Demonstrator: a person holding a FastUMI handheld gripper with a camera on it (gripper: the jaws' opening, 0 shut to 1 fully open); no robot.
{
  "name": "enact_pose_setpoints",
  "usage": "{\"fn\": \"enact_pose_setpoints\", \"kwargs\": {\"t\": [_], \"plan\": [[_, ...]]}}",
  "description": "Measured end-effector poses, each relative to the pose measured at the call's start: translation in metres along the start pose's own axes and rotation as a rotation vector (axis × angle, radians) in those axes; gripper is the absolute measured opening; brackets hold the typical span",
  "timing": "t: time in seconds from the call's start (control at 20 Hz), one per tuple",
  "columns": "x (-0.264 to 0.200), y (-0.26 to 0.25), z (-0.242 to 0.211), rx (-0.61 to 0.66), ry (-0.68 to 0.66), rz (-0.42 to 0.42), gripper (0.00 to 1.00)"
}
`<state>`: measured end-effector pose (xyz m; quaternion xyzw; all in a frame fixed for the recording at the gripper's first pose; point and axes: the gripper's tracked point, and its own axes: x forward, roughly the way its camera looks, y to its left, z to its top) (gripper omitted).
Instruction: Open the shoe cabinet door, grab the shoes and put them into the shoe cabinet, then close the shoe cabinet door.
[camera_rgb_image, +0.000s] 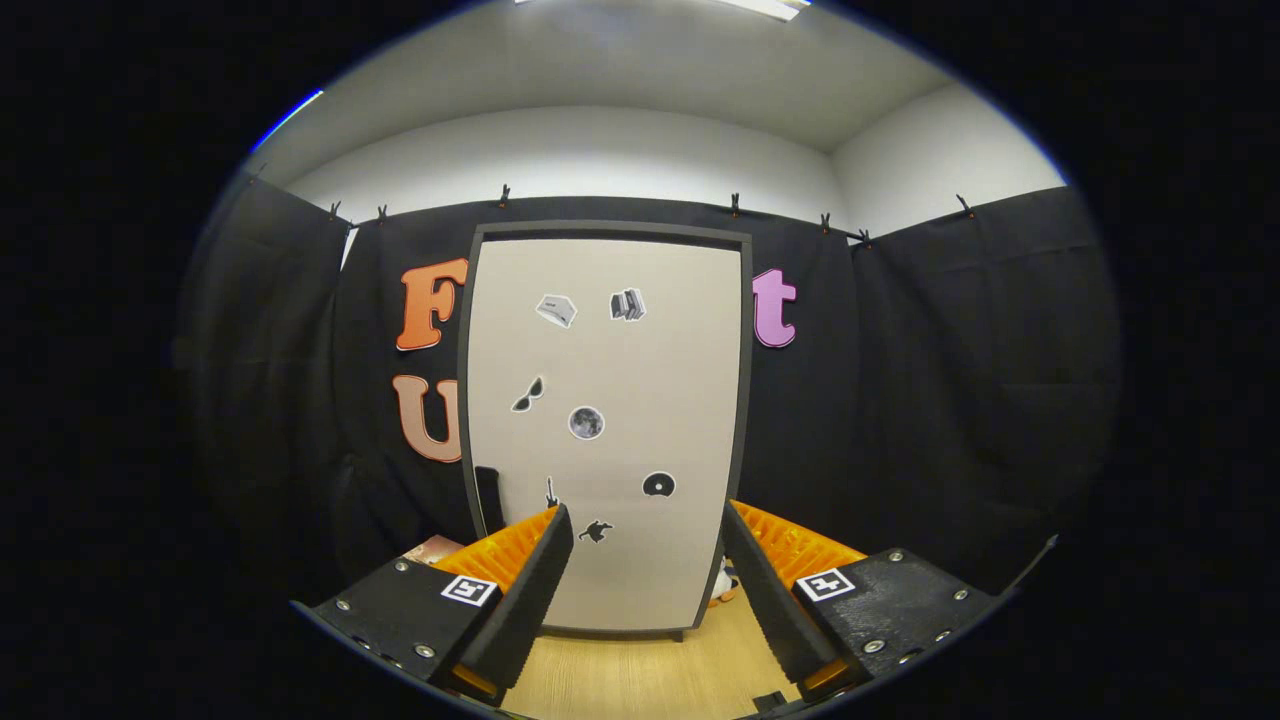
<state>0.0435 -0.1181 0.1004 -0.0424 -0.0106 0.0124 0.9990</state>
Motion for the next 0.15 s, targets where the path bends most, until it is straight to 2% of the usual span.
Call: {"fn": "enact_pose_setpoints", "kwargs": {"t": [0.15], "plan": [[-0.0069,-0.006,0.0011,0.003,-0.001,0.008,0.93]]}}
